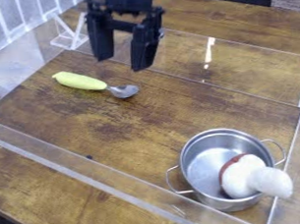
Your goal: Put the mushroom in the silver pot
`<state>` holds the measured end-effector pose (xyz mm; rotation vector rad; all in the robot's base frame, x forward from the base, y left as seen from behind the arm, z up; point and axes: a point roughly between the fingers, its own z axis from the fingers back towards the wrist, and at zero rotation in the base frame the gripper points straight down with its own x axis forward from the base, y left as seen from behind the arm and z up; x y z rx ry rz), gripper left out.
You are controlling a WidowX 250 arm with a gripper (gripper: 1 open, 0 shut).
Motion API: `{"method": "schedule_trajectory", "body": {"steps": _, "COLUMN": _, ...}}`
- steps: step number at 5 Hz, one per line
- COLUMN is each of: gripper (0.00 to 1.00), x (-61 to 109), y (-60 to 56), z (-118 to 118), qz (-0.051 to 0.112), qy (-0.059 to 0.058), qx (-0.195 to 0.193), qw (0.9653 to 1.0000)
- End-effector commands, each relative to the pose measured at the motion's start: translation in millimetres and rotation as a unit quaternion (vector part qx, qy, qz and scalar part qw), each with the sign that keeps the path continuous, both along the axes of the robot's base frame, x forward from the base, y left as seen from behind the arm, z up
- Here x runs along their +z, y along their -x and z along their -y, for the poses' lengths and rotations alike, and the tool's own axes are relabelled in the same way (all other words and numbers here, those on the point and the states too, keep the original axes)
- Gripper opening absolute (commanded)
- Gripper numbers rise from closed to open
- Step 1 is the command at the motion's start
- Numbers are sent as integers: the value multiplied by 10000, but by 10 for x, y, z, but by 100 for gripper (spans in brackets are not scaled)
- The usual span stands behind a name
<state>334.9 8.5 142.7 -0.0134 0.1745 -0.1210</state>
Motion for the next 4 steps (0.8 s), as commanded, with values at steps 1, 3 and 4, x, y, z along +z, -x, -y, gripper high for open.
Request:
{"method": "schedule_trajectory", "body": {"steps": 1, "gripper": 100, "x": 140, "y": -114, "z": 51, "qz": 480, "qy": -41, "qx": -359, "qw": 9982}}
{"method": "schedule_trajectory", "body": {"steps": 3, "gripper": 100, "x": 91, "y": -228, "z": 19, "qz": 540, "qy": -121, "qx": -626, "qw": 9965}}
{"method": "schedule_trajectory", "body": {"steps": 4, "gripper": 100, "x": 88, "y": -259, "z": 7, "qz": 592, "qy": -132, "qx": -674, "qw": 9959}}
